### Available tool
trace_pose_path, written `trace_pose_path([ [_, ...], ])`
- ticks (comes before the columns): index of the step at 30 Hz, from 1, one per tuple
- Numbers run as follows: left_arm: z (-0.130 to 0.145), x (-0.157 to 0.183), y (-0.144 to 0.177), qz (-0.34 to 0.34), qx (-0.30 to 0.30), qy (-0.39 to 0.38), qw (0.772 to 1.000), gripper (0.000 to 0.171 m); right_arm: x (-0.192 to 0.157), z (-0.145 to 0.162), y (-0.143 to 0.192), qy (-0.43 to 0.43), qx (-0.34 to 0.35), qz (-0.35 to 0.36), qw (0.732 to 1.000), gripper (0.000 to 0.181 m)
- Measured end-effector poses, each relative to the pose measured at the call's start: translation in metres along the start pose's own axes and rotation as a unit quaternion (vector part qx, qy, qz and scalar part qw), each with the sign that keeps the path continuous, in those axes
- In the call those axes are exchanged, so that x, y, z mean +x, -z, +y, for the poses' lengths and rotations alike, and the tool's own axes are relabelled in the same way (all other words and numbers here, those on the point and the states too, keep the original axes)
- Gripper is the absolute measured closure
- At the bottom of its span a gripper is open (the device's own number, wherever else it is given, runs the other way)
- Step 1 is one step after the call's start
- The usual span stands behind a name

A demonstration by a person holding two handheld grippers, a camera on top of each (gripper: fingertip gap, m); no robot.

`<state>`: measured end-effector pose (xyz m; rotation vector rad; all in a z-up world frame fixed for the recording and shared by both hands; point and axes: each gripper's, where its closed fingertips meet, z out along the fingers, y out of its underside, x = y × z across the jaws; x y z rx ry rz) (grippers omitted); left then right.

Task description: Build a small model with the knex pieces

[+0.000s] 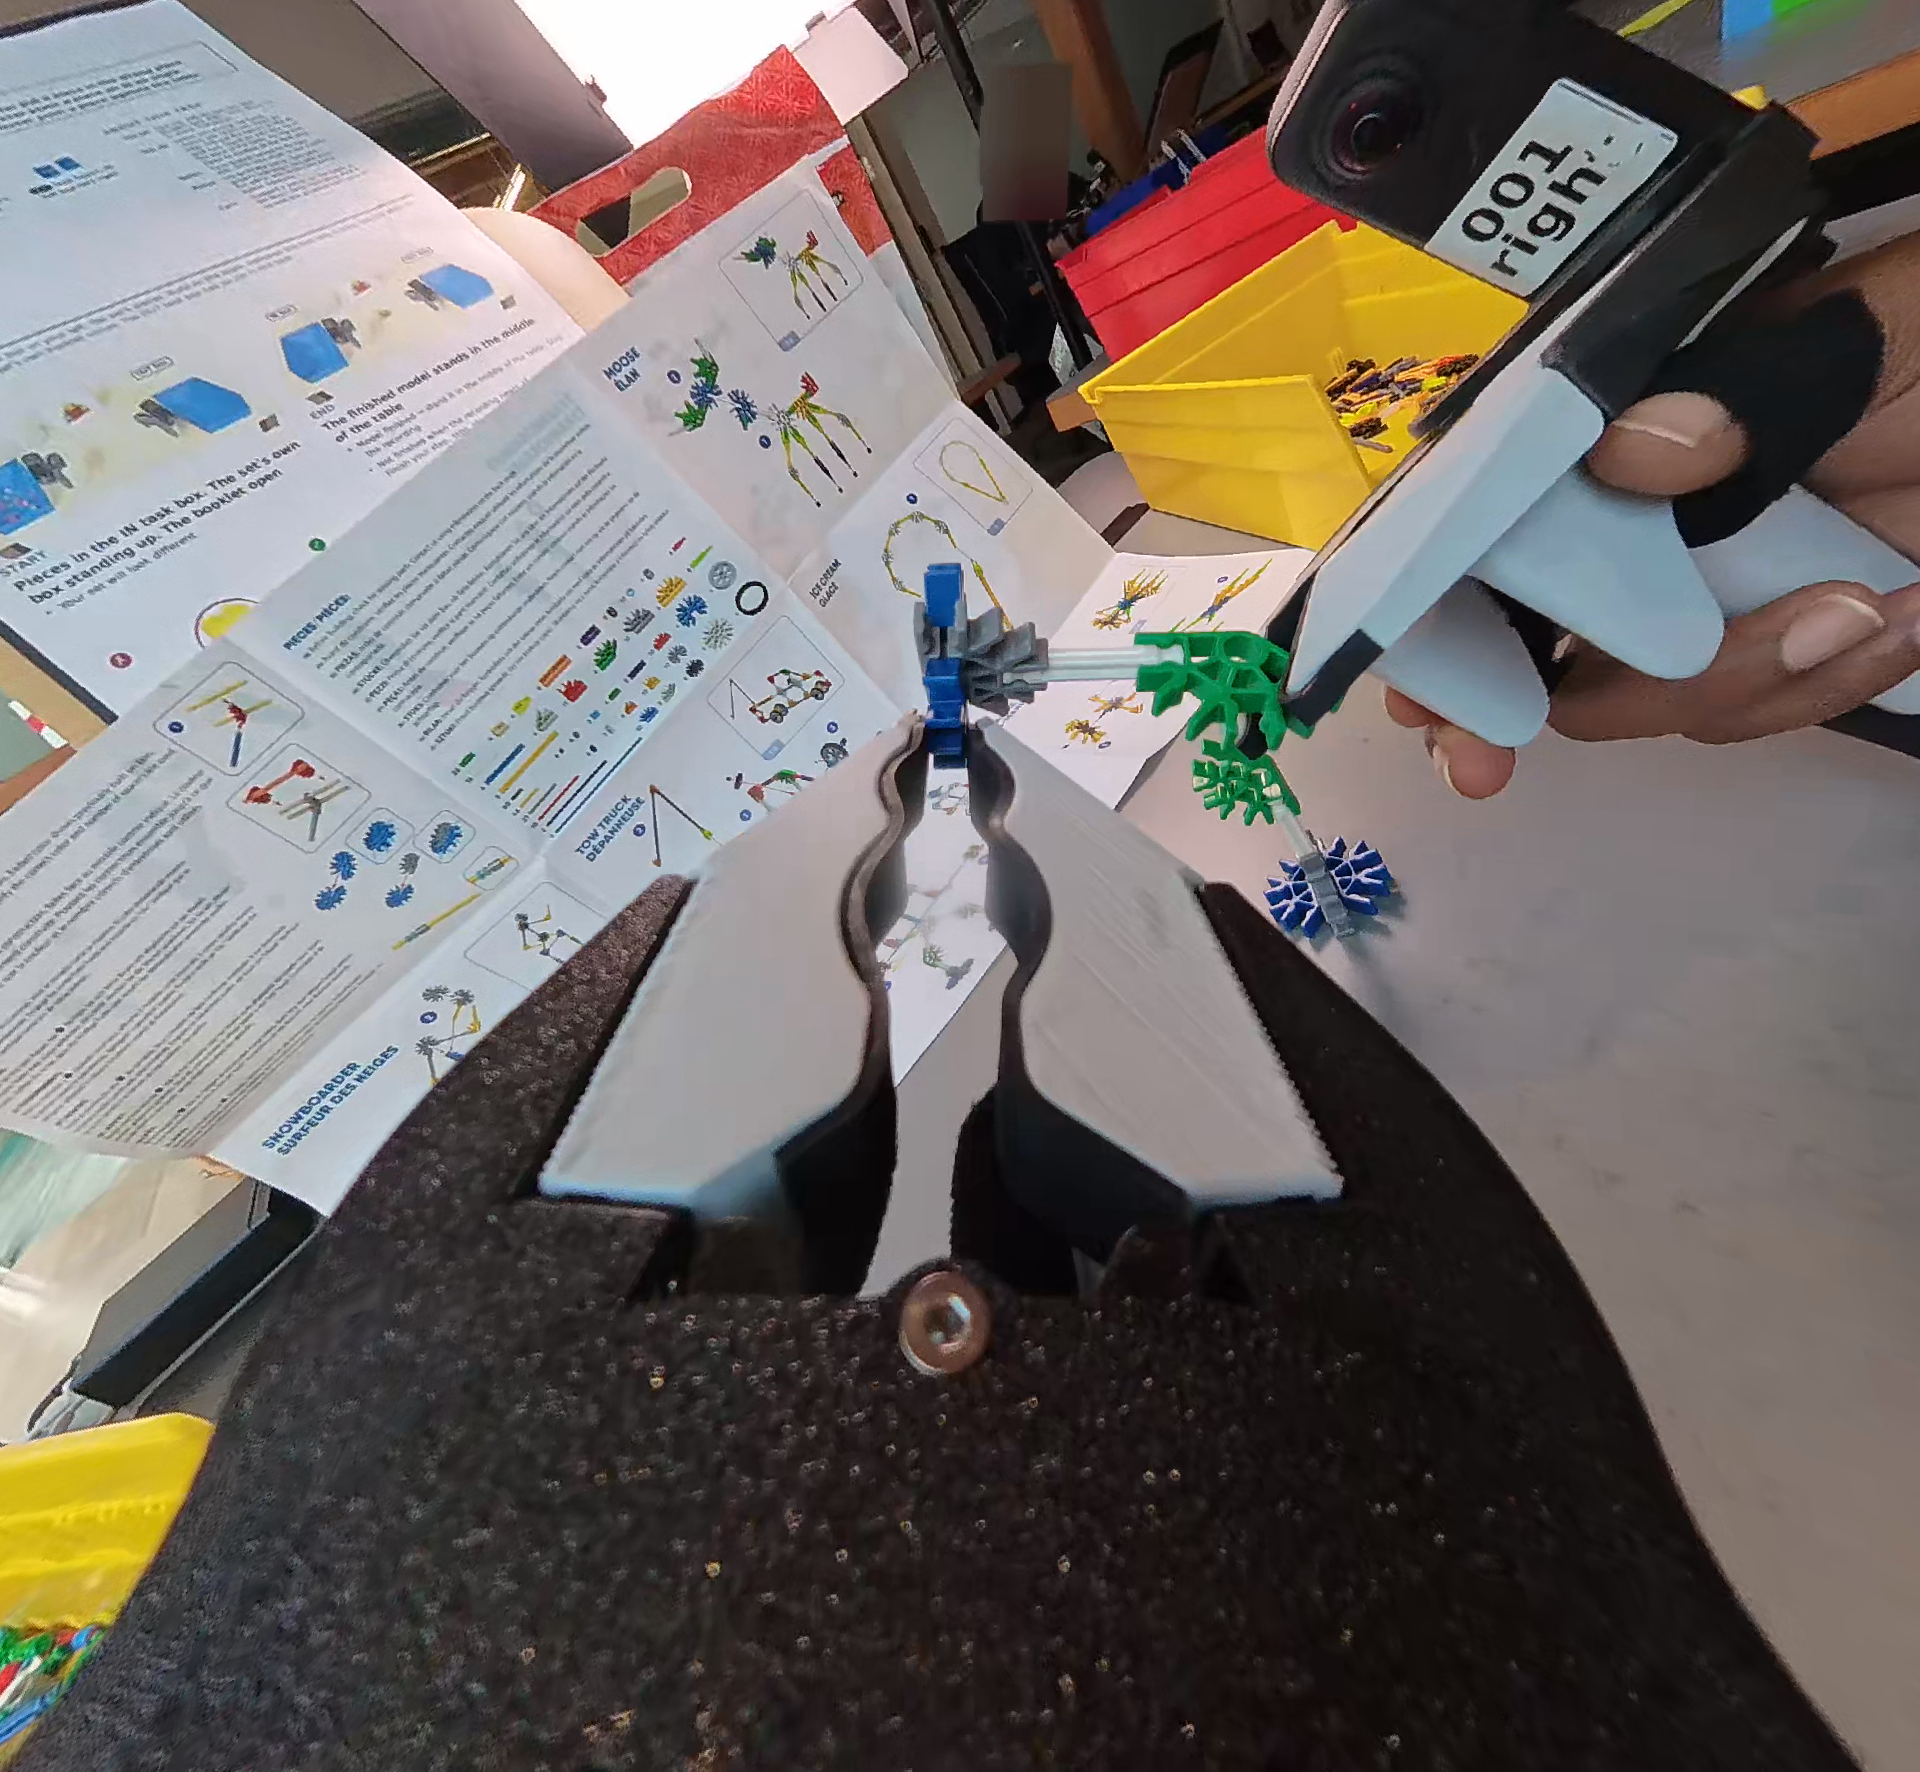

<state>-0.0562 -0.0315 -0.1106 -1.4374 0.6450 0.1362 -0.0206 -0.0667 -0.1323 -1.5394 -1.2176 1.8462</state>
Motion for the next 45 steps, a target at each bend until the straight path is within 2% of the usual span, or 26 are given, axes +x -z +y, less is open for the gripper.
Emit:
trace_pose_path([
  [14,-0.004,0.011,0.002,0.016,0.009,-0.035,0.999,0.162,0.005,-0.021,0.014,-0.016,0.06,-0.005,0.998,0.176],
  [16,0.0,0.015,0.002,0.046,0.007,-0.012,0.999,0.161,0.01,-0.018,0.016,0.012,0.033,0.009,0.999,0.176],
  [20,0.008,0.016,0.006,0.132,-0.004,0.119,0.984,0.147,0.032,-0.012,0.03,0.133,-0.045,0.096,0.985,0.176],
  [22,0.004,0.015,0.01,0.155,0.001,0.145,0.977,0.144,0.04,-0.003,0.034,0.201,-0.105,0.134,0.965,0.176],
  [24,0.004,0.022,0.011,0.171,-0.007,0.122,0.978,0.143,0.046,0.013,0.034,0.27,-0.173,0.159,0.934,0.177],
  [26,0.015,0.043,0.01,0.205,-0.046,0.08,0.974,0.143,0.039,0.032,0.027,0.294,-0.222,0.144,0.918,0.176],
  [29,0.035,0.079,0.015,0.283,-0.109,0.057,0.951,0.148,0.031,0.048,0.019,0.314,-0.254,0.129,0.906,0.176],
  [32,0.045,0.086,0.016,0.295,-0.132,0.038,0.945,0.154,0.027,0.049,0.02,0.316,-0.26,0.119,0.904,0.176],
  [35,0.046,0.092,0.018,0.307,-0.136,0.033,0.941,0.162,0.023,0.051,0.021,0.308,-0.262,0.104,0.909,0.176],
  [38,0.045,0.102,0.022,0.337,-0.138,0.041,0.931,0.164,0.016,0.055,0.023,0.283,-0.265,0.066,0.919,0.176],
  [41,0.033,0.111,0.028,0.372,-0.114,0.063,0.919,0.166,0.003,0.056,0.029,0.242,-0.257,0.0,0.936,0.177],
  [45,0.016,0.124,0.039,0.422,-0.079,0.087,0.899,0.166,-0.017,0.059,0.036,0.202,-0.243,-0.09,0.945,0.177],
])
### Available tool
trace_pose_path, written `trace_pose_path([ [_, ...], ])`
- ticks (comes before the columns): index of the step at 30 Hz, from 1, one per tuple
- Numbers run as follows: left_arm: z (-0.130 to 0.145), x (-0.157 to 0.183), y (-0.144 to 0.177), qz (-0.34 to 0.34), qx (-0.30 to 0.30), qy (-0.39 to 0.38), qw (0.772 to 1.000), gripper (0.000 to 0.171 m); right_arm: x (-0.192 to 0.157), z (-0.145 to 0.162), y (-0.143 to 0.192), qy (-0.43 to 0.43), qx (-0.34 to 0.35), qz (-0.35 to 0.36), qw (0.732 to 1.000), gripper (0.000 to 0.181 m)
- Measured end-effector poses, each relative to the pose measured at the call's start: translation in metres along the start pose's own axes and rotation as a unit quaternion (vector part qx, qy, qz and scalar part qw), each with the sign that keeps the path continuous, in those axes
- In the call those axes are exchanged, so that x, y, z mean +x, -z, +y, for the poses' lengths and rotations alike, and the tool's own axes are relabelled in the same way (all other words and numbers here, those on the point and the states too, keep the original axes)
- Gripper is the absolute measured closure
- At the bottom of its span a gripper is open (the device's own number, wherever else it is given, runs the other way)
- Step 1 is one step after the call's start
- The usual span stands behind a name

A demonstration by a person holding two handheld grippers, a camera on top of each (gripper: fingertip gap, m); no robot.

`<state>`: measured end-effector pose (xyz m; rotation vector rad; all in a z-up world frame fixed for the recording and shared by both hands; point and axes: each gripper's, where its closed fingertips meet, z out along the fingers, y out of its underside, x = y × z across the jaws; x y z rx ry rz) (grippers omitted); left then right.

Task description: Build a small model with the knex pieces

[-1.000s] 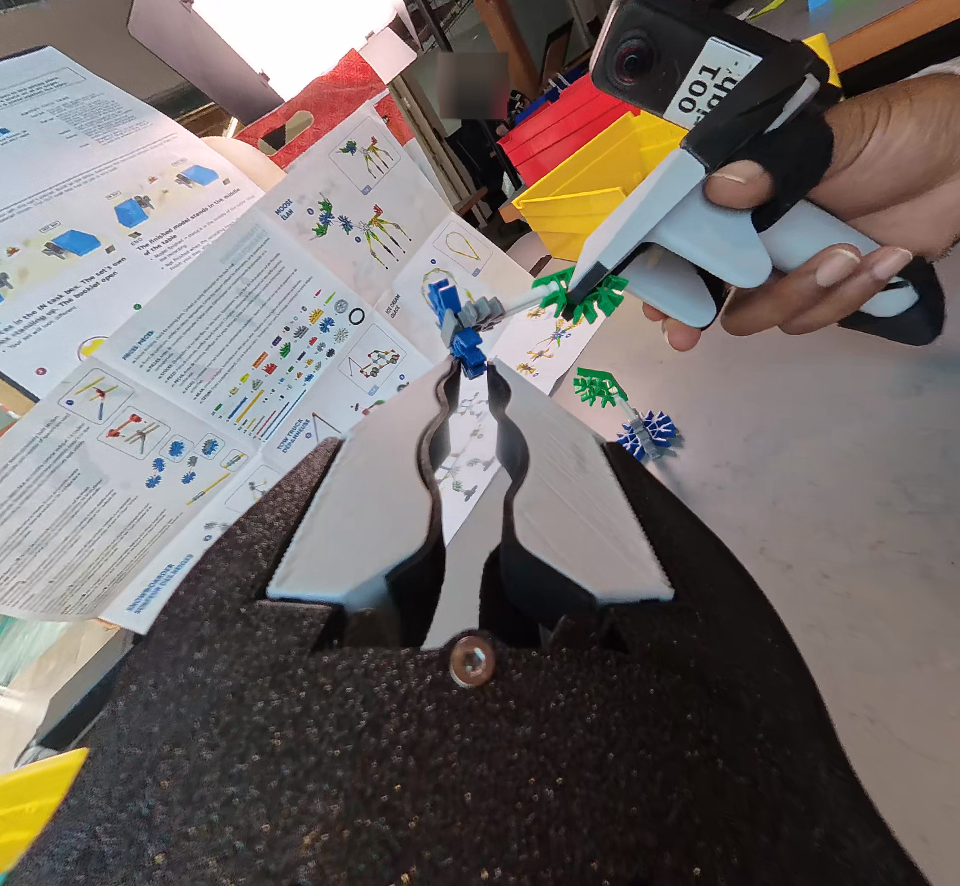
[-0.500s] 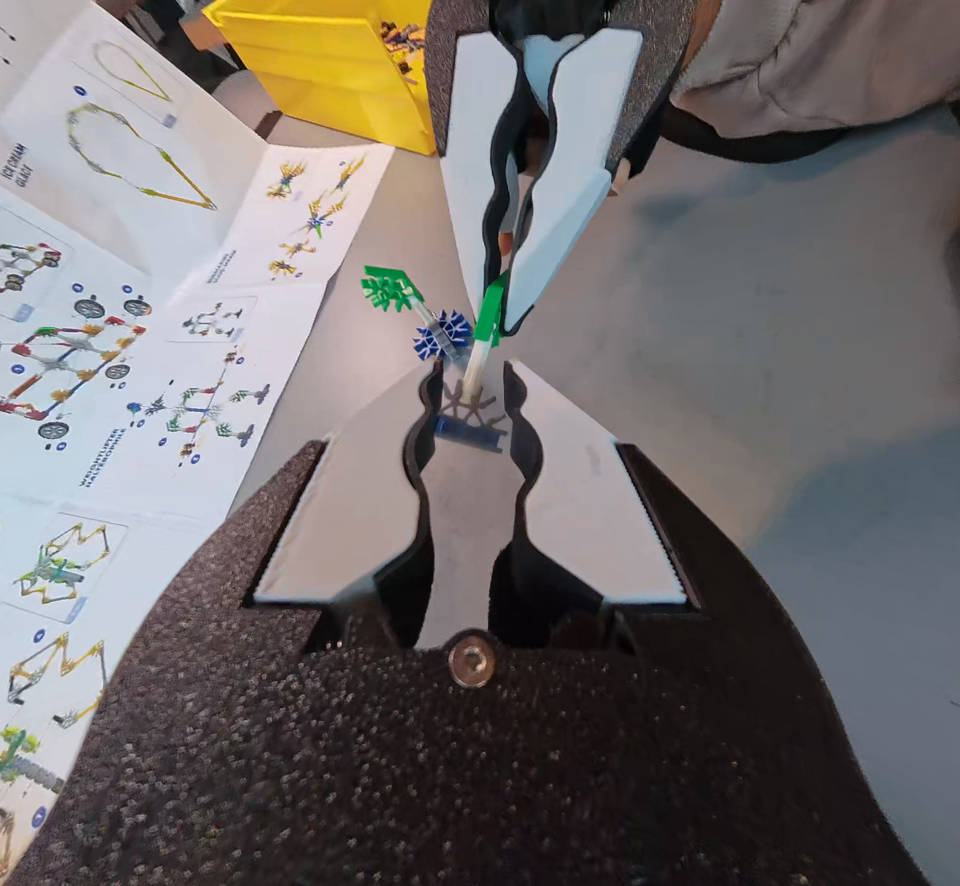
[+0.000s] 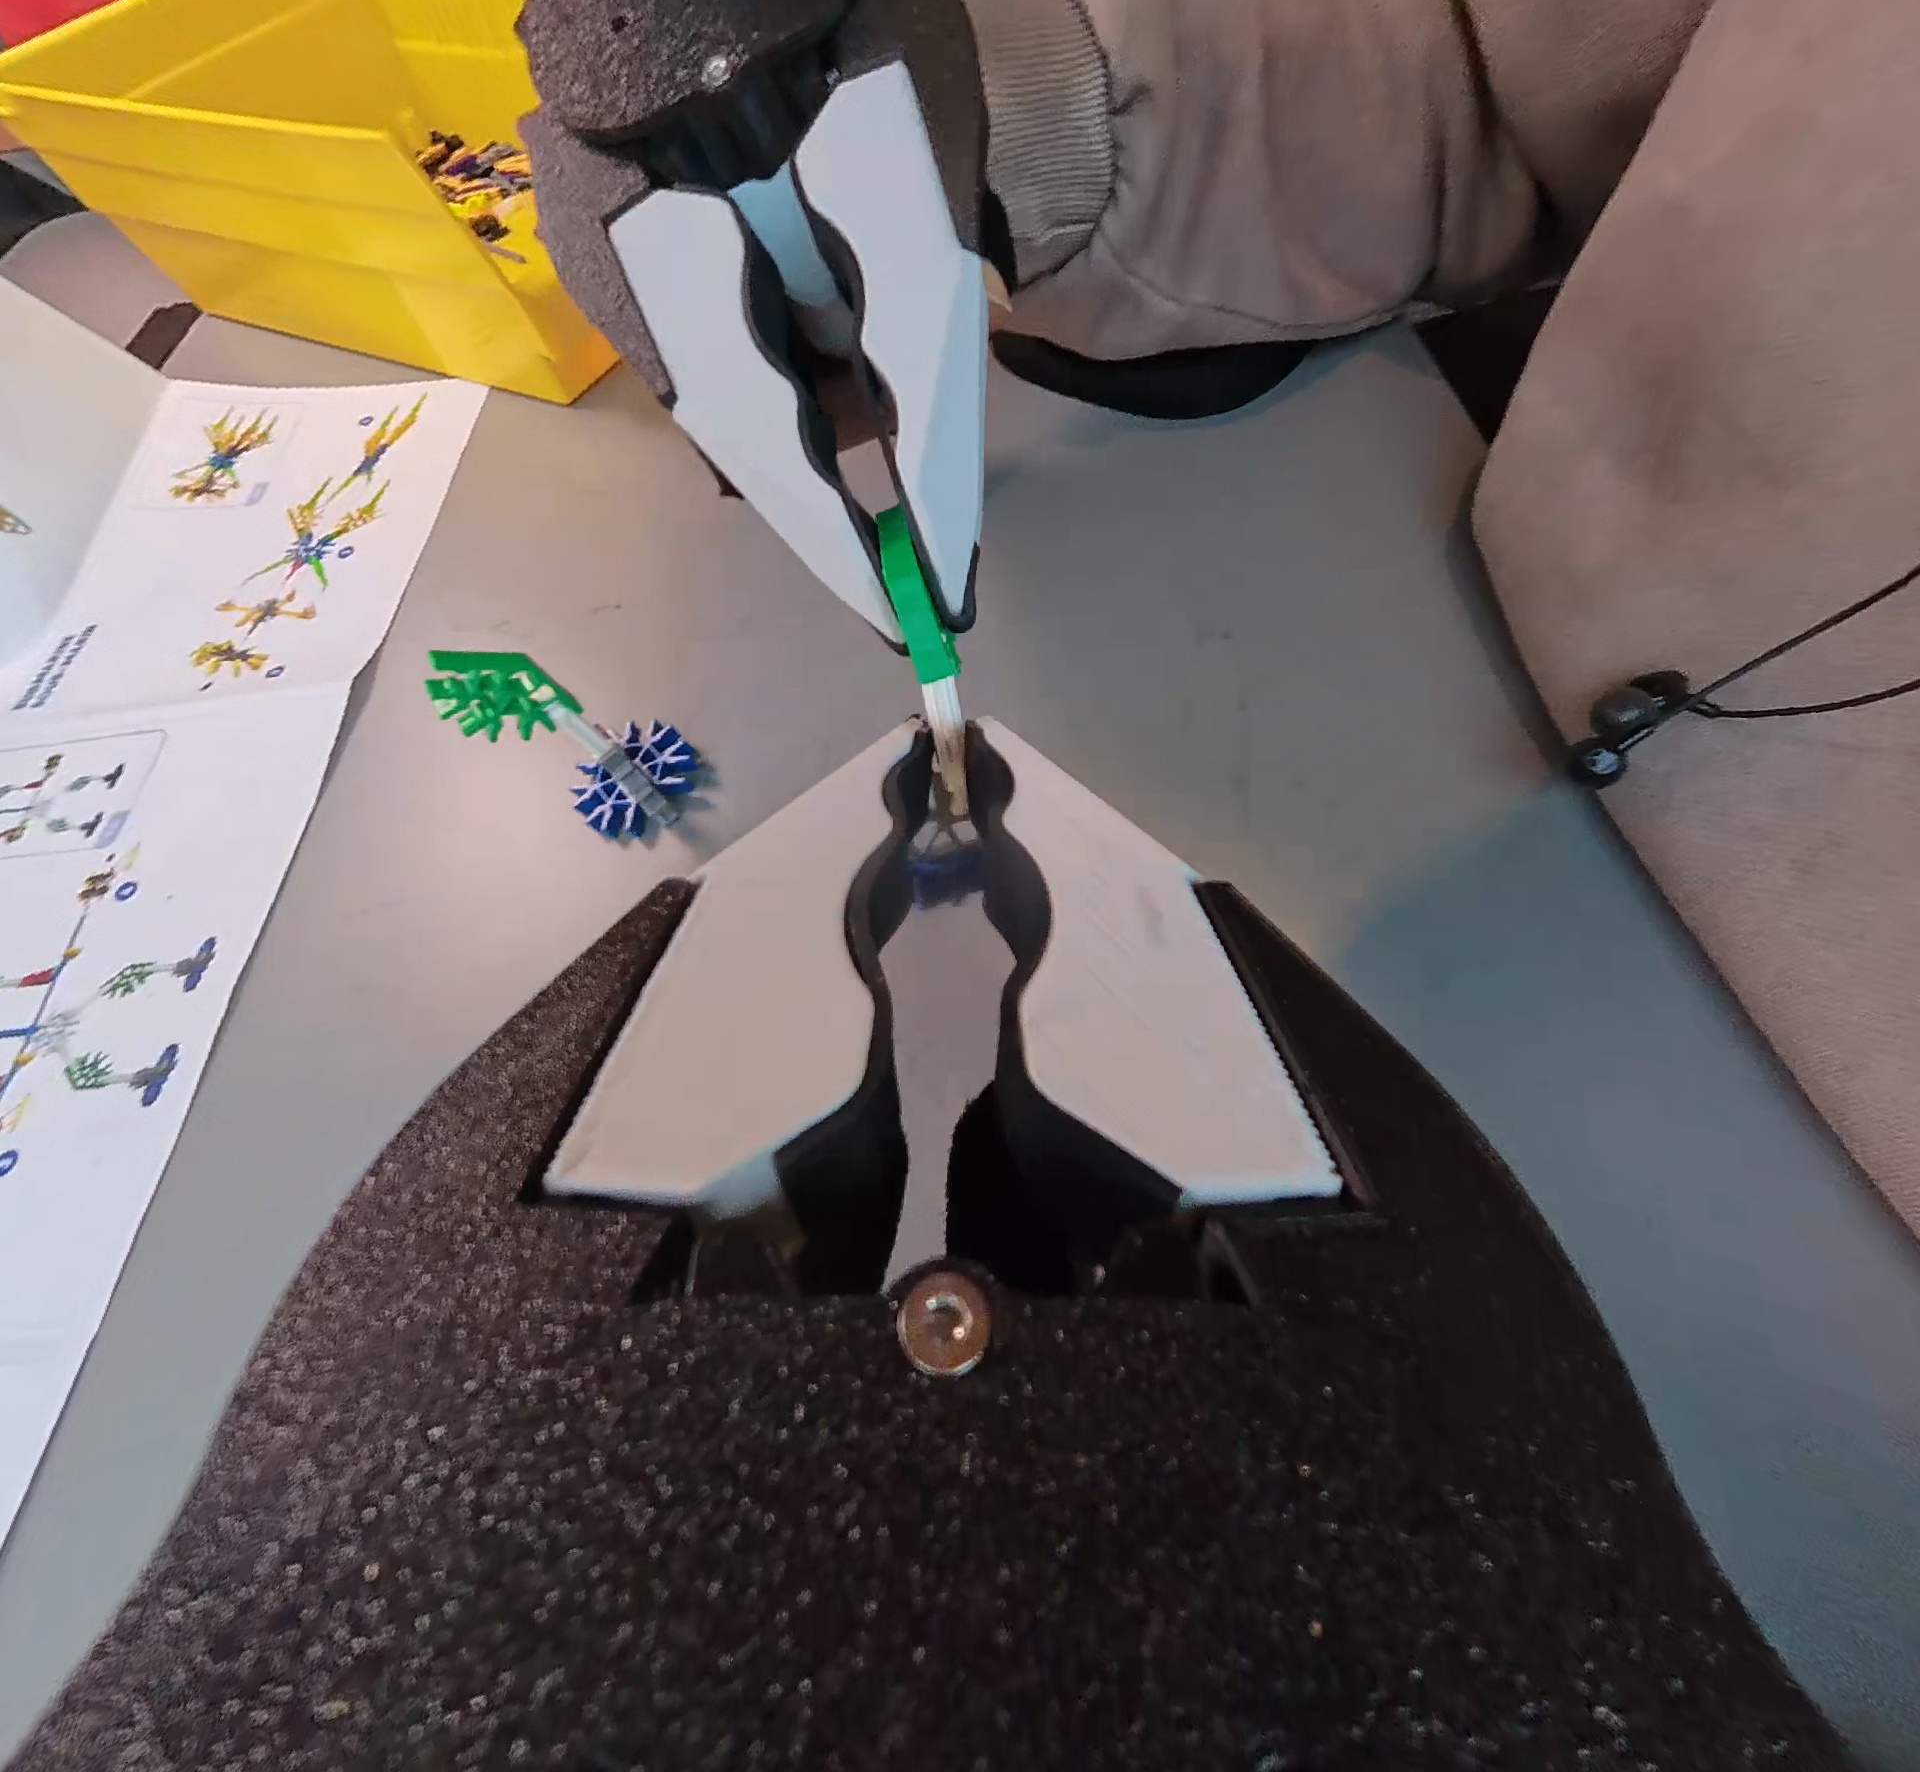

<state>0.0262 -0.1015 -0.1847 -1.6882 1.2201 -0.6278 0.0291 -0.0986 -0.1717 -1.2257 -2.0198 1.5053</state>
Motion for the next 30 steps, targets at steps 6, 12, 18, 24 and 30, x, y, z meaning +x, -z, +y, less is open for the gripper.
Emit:
trace_pose_path([
  [6,-0.007,0.012,0.0,0.033,0.015,0.006,0.999,0.166,-0.01,-0.004,0.001,-0.045,0.039,-0.067,0.996,0.177],
  [12,0.006,-0.016,0.004,-0.03,-0.003,0.059,0.998,0.163,0.02,-0.009,-0.002,0.007,0.01,0.076,0.997,0.177],
  [18,0.013,-0.015,-0.002,-0.03,-0.027,0.039,0.998,0.167,0.016,-0.007,-0.008,0.051,-0.03,0.105,0.993,0.177],
  [24,0.01,0.012,-0.01,0.007,-0.042,-0.056,0.998,0.167,-0.013,0.004,-0.009,0.025,-0.03,-0.016,0.999,0.176],
  [30,-0.006,0.041,-0.025,0.038,-0.018,-0.109,0.993,0.168,-0.066,0.008,-0.008,-0.071,0.022,-0.262,0.962,0.176],
])
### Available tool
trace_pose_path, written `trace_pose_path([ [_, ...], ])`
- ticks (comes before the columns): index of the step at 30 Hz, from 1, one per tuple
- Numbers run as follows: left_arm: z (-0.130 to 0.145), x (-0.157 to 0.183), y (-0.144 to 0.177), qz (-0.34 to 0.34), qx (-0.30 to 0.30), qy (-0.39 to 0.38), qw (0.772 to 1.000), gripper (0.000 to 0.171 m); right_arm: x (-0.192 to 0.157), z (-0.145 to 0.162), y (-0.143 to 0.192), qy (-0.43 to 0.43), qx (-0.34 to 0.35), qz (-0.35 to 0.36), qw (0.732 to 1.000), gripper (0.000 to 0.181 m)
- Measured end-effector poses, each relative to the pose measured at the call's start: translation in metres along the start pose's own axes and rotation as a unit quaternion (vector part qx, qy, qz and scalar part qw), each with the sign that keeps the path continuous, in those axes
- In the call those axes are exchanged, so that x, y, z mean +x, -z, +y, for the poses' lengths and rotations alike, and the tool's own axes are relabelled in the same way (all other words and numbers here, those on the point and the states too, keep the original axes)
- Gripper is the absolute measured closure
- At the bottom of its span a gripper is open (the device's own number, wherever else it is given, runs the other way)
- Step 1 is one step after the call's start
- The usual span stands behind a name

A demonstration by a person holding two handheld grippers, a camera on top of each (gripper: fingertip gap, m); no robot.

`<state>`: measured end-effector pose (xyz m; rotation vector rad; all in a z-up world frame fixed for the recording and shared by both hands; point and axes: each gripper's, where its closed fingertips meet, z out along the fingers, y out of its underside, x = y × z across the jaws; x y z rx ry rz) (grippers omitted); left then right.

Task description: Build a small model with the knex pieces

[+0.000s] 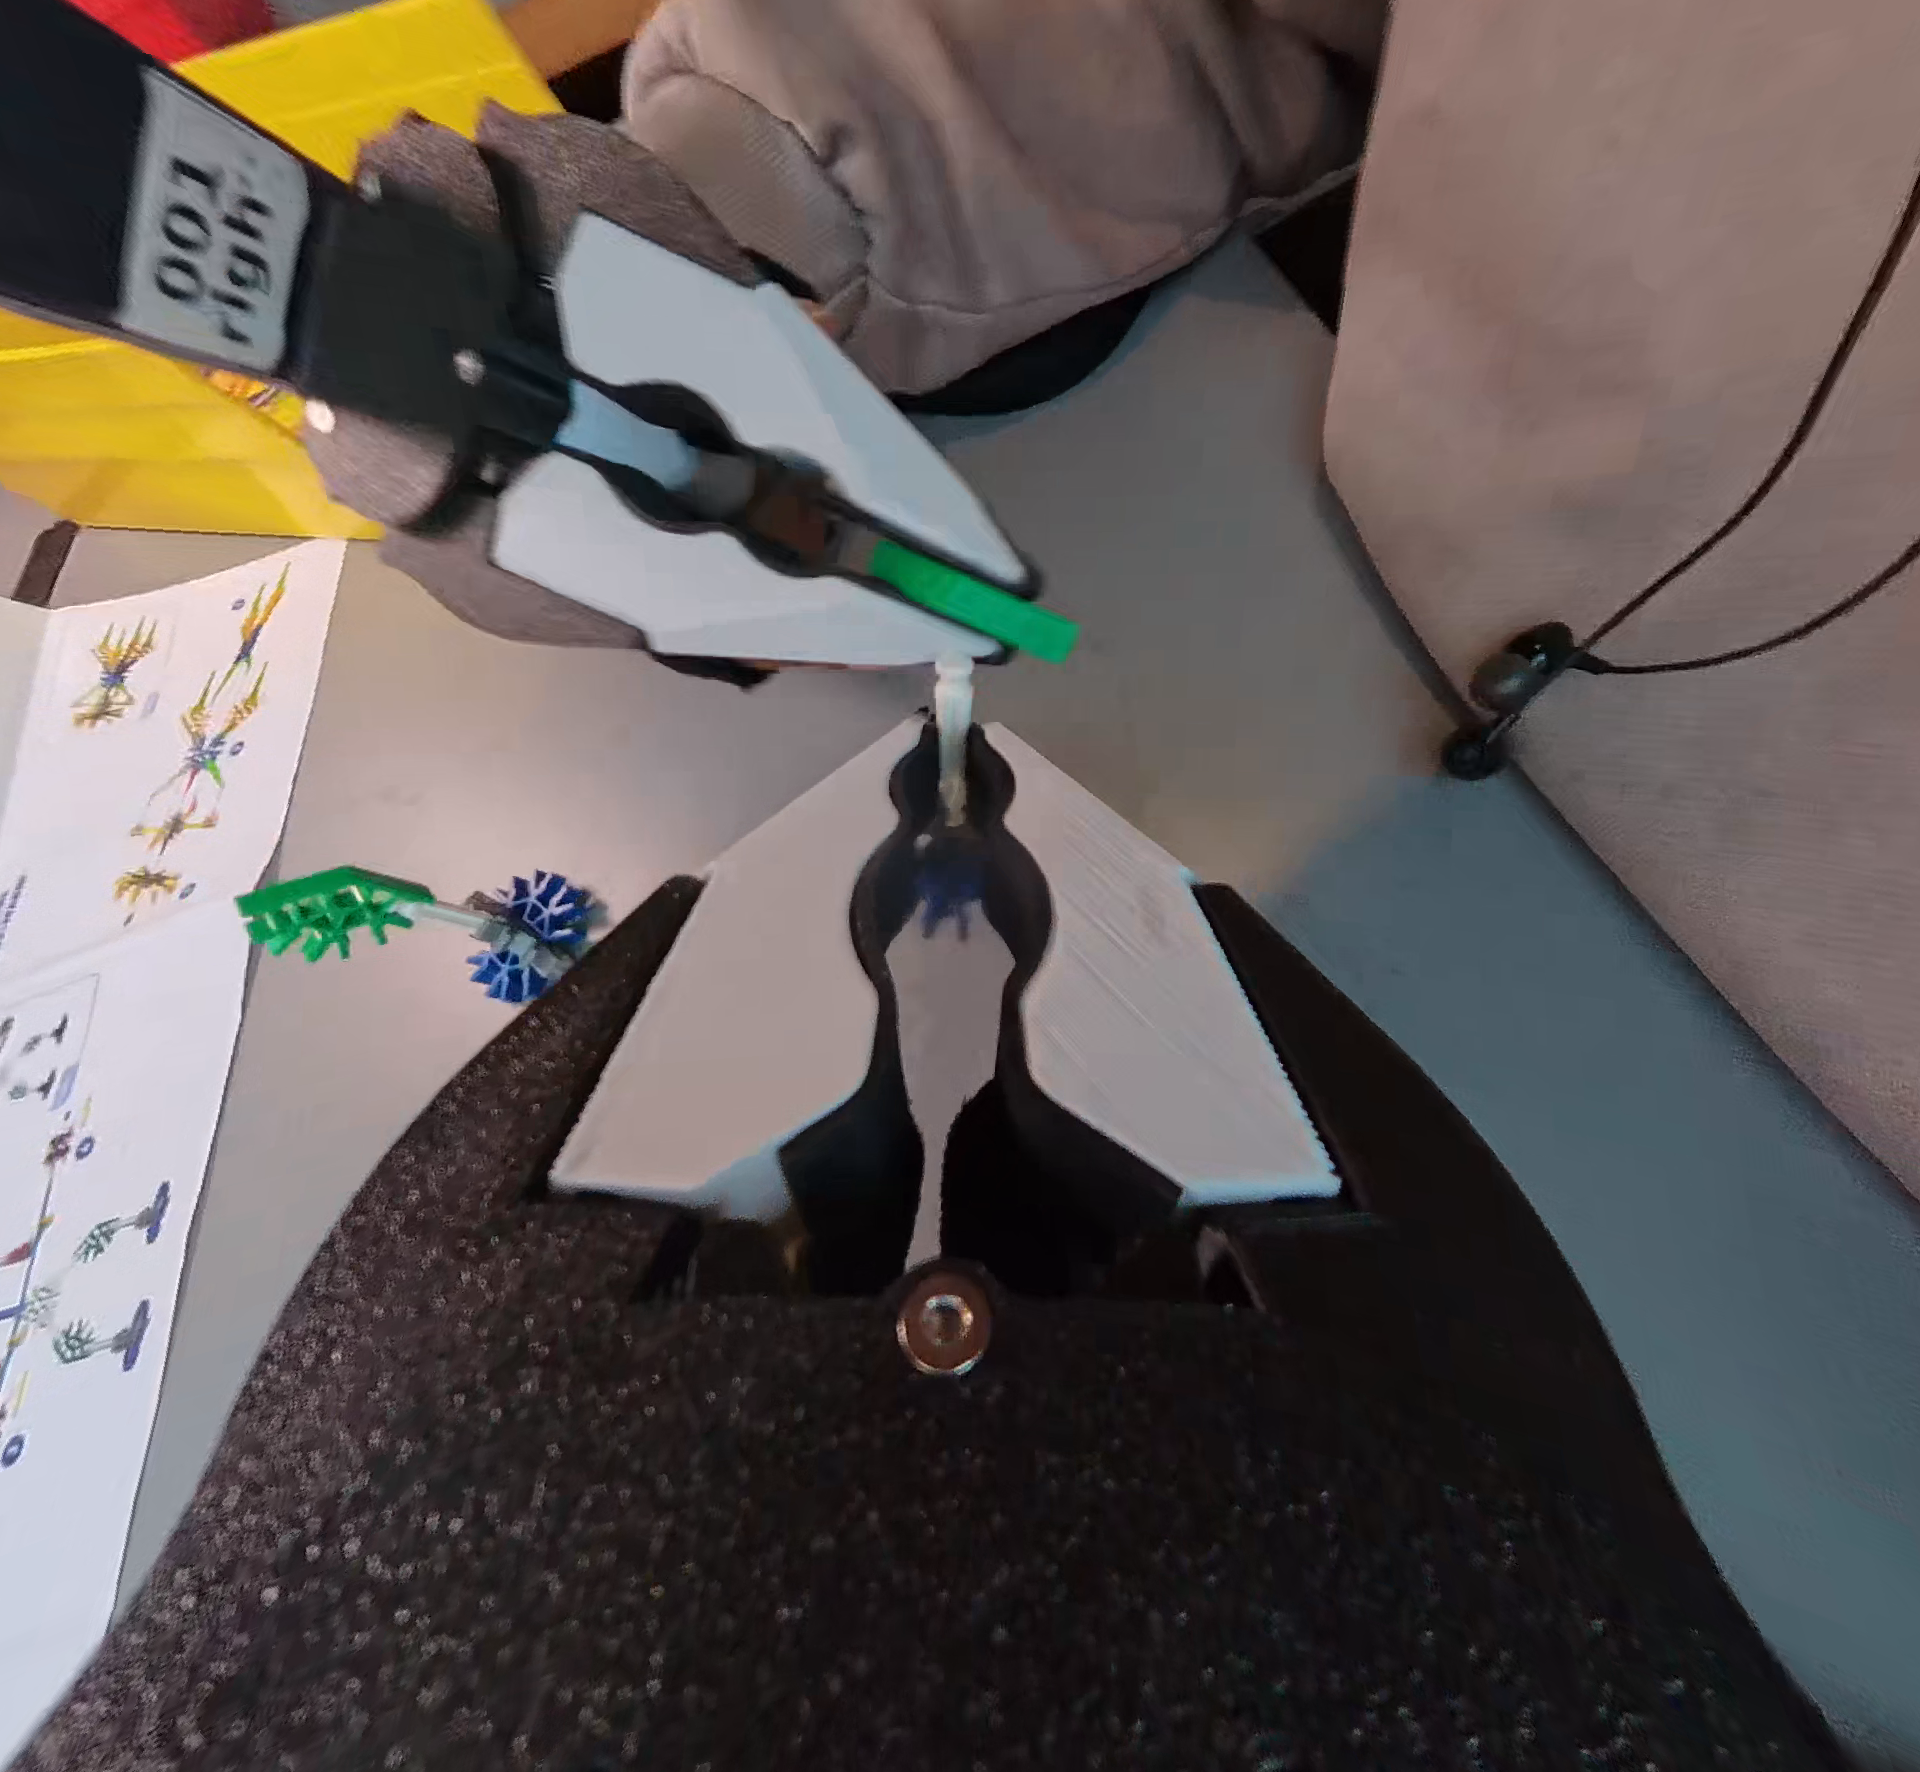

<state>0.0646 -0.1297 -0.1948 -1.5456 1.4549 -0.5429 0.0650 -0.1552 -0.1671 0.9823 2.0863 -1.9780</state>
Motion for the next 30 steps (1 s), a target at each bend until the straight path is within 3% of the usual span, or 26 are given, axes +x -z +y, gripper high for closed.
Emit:
trace_pose_path([
  [3,-0.002,0.003,-0.002,0.008,0.003,0.001,1.0,0.167,-0.014,0.017,-0.03,-0.015,-0.062,-0.062,0.996,0.176],
  [6,0.0,-0.008,0.004,-0.003,0.02,0.043,0.999,0.167,-0.021,0.003,-0.022,0.003,-0.022,-0.069,0.997,0.177],
  [12,0.038,-0.029,0.002,-0.019,-0.027,0.162,0.986,0.167,0.028,-0.016,0.026,0.028,0.034,0.13,0.991,0.176],
  [15,0.047,-0.029,-0.004,-0.021,-0.048,0.178,0.983,0.156,0.038,-0.022,0.034,0.045,0.042,0.177,0.982,0.176],
  [17,0.043,-0.03,0.0,-0.02,-0.036,0.186,0.982,0.15,0.041,-0.022,0.035,0.048,0.039,0.19,0.98,0.176],
  [24,0.006,-0.049,0.029,-0.02,0.091,0.238,0.967,0.152,0.056,-0.022,0.043,0.061,0.036,0.244,0.967,0.176],
  [30,0.01,-0.047,0.024,-0.023,0.071,0.236,0.969,0.165,0.061,-0.018,0.041,0.066,0.019,0.262,0.963,0.176],
])
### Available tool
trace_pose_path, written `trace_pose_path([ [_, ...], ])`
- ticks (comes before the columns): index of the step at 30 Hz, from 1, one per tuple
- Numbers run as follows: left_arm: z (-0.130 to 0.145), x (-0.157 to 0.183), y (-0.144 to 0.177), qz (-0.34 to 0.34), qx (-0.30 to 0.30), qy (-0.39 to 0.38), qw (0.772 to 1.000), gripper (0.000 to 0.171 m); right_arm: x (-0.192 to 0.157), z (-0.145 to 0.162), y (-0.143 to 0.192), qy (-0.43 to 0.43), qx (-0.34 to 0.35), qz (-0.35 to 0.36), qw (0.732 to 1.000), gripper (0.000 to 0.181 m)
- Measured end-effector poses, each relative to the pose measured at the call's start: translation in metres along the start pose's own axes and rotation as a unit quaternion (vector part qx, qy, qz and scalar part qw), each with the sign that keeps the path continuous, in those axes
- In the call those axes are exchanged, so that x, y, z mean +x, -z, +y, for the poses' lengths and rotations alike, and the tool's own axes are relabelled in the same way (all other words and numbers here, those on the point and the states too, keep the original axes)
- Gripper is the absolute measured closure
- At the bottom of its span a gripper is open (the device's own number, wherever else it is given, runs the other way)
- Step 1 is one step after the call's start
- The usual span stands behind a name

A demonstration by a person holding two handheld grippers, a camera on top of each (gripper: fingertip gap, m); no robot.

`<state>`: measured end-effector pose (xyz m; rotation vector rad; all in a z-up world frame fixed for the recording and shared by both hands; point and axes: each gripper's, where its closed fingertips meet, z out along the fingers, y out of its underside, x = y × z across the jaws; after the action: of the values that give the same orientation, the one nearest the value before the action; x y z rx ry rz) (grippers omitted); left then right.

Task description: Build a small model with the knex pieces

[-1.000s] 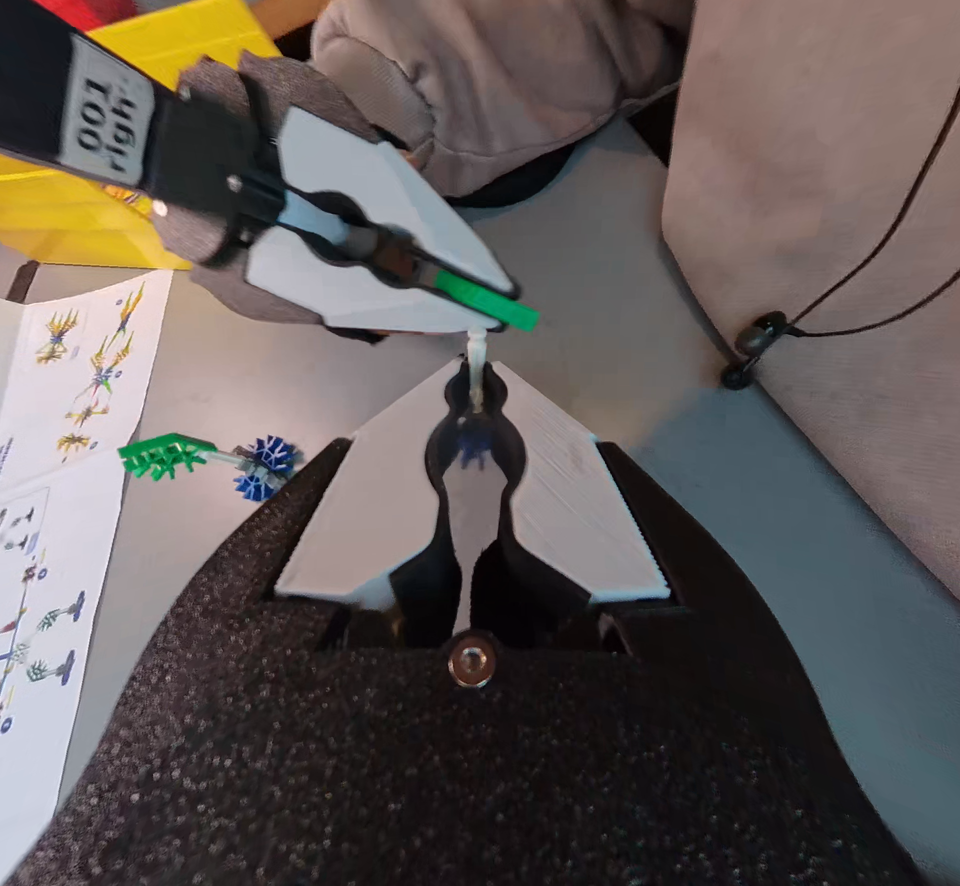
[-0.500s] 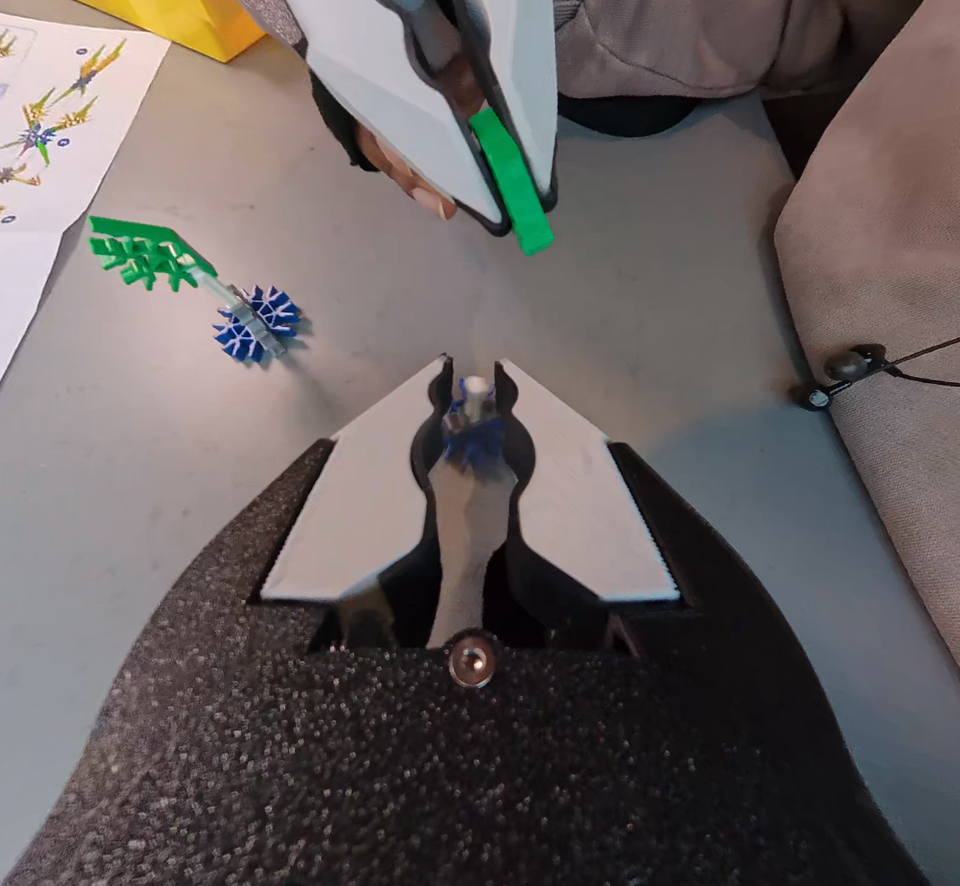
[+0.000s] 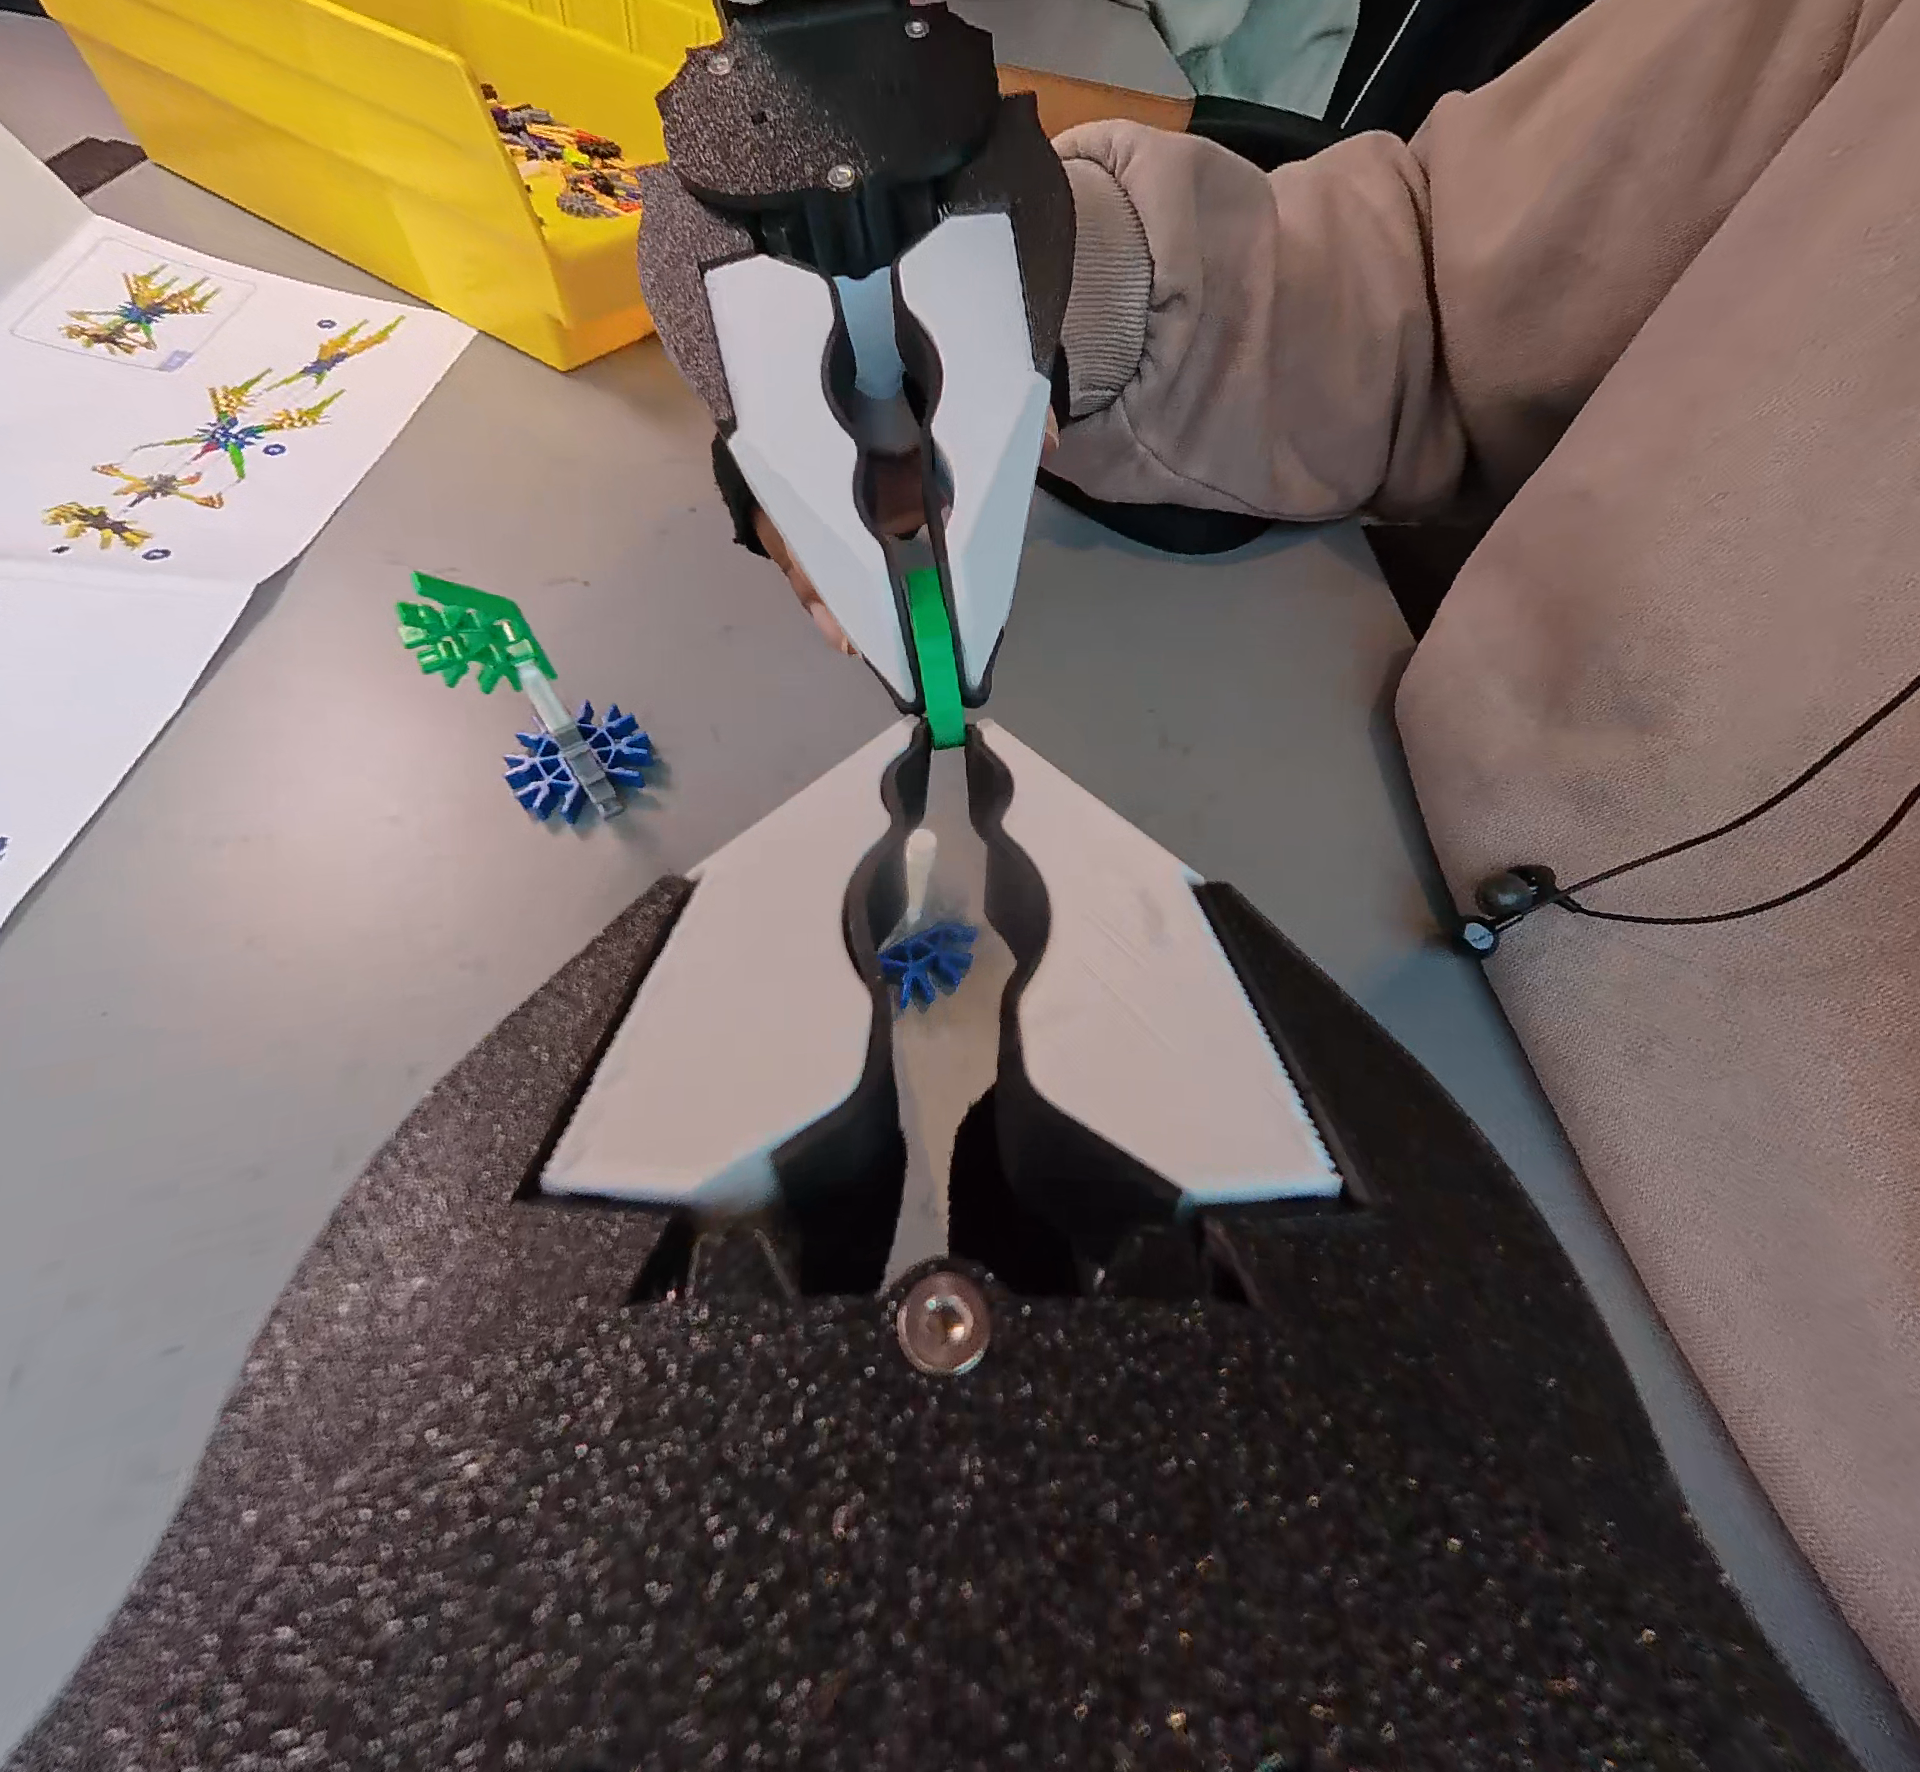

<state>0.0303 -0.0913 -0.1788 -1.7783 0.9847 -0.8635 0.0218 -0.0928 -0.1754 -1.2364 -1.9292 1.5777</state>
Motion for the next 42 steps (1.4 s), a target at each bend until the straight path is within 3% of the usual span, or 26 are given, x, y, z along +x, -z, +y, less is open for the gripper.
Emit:
trace_pose_path([
  [3,-0.006,-0.003,0.003,-0.004,0.018,0.012,1.0,0.166,0.003,-0.007,0.002,0.001,0.013,0.014,1.0,0.176],
  [5,-0.009,-0.012,0.009,-0.024,0.028,0.012,0.999,0.166,0.014,-0.008,0.005,0.01,0.011,0.053,0.998,0.166],
  [7,-0.016,-0.029,0.024,-0.068,0.048,0.015,0.996,0.166,0.029,-0.009,0.011,0.013,0.017,0.099,0.995,0.157],
  [9,-0.025,-0.064,0.053,-0.154,0.094,0.035,0.983,0.166,0.039,-0.012,0.016,0.009,0.031,0.124,0.992,0.15],
  [11,-0.029,-0.106,0.101,-0.263,0.152,0.064,0.951,0.166,0.044,-0.014,0.02,0.005,0.038,0.136,0.99,0.147],
  [14,-0.016,-0.154,0.19,-0.43,0.197,0.098,0.876,0.166,0.043,-0.013,0.019,0.013,0.032,0.139,0.99,0.146],
  [16,-0.004,-0.169,0.245,-0.515,0.213,0.112,0.823,0.166,0.042,-0.011,0.016,0.021,0.023,0.136,0.99,0.146],
  [19,0.019,-0.178,0.301,-0.596,0.208,0.138,0.763,0.165,0.039,-0.007,0.013,0.029,0.009,0.133,0.991,0.146],
  [21,0.031,-0.179,0.325,-0.628,0.206,0.152,0.735,0.165,0.037,-0.005,0.011,0.033,0.002,0.129,0.991,0.146],
  [25,0.043,-0.179,0.346,-0.657,0.202,0.164,0.707,0.166,0.035,-0.004,0.009,0.038,-0.003,0.128,0.991,0.146],
  [33,0.033,-0.155,0.398,-0.732,0.243,0.127,0.623,0.166,0.037,-0.003,0.009,0.037,-0.008,0.132,0.991,0.147],
  [35,0.024,-0.143,0.414,-0.757,0.228,0.104,0.604,0.166,0.038,0.0,0.009,0.036,-0.011,0.132,0.991,0.147],
  [37,0.019,-0.123,0.441,-0.796,0.199,0.081,0.566,0.166,0.038,0.0,0.009,0.035,-0.013,0.133,0.99,0.147],
  [39,0.025,-0.097,0.479,-0.83,0.2,0.085,0.513,0.166,0.038,0.0,0.009,0.032,-0.01,0.132,0.991,0.147],
  [42,0.067,-0.066,0.53,-0.855,0.214,0.16,0.445,0.166,0.04,0.0,0.01,0.022,-0.003,0.13,0.991,0.148],
])
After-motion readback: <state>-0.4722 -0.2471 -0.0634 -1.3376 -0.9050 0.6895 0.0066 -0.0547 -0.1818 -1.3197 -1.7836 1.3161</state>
